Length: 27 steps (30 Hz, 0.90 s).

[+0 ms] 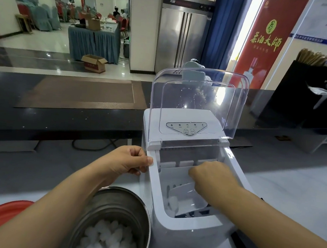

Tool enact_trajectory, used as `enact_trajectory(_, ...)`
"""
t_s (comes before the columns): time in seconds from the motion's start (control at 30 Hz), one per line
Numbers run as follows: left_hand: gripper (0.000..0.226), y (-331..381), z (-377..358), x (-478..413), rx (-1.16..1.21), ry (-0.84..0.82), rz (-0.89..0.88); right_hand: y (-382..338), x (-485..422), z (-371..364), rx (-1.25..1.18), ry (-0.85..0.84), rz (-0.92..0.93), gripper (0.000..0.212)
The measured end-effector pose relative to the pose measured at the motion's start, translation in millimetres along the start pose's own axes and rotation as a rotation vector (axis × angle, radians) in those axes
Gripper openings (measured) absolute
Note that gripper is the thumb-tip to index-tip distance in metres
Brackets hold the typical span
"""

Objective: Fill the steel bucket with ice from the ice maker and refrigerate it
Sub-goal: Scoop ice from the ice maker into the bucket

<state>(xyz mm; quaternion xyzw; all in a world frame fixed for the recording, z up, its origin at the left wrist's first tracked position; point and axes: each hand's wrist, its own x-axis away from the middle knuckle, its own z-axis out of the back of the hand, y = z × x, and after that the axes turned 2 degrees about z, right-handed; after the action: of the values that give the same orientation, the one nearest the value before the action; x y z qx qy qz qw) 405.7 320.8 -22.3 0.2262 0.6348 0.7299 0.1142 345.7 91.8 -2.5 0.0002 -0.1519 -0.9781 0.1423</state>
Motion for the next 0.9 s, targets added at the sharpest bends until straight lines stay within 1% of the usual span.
enact_trajectory(0.1,0.021,0,0,0,0.004,-0.001,0.001,-6,-2,-1,0.042,-0.004,0.026,0.027)
enact_trajectory(0.27,0.021,-1,0,0,-0.002,0.001,0.004,-1,-1,1,-0.018,-0.037,0.055,0.02)
enact_trajectory(0.43,0.02,-1,1,0,-0.007,-0.007,0.007,-2,0,8,0.099,0.014,0.135,0.023)
enact_trajectory(0.53,0.021,-1,0,0,-0.001,-0.006,0.003,-6,-7,7,0.094,-0.013,0.165,0.025)
enact_trajectory(0.6,0.02,-1,0,0,-0.004,-0.005,0.002,-6,-9,9,0.079,-0.019,0.175,0.021)
enact_trajectory(0.67,0.02,-1,1,0,-0.006,-0.01,0.001,-3,-9,10,0.075,-0.012,0.2,0.019)
enact_trajectory(0.83,0.024,-1,1,1,0.005,-0.026,0.0,8,-12,12,0.156,0.032,0.223,0.024)
enact_trajectory(0.9,0.025,-2,1,1,0.007,-0.025,0.001,5,-13,7,0.12,0.02,0.221,0.023)
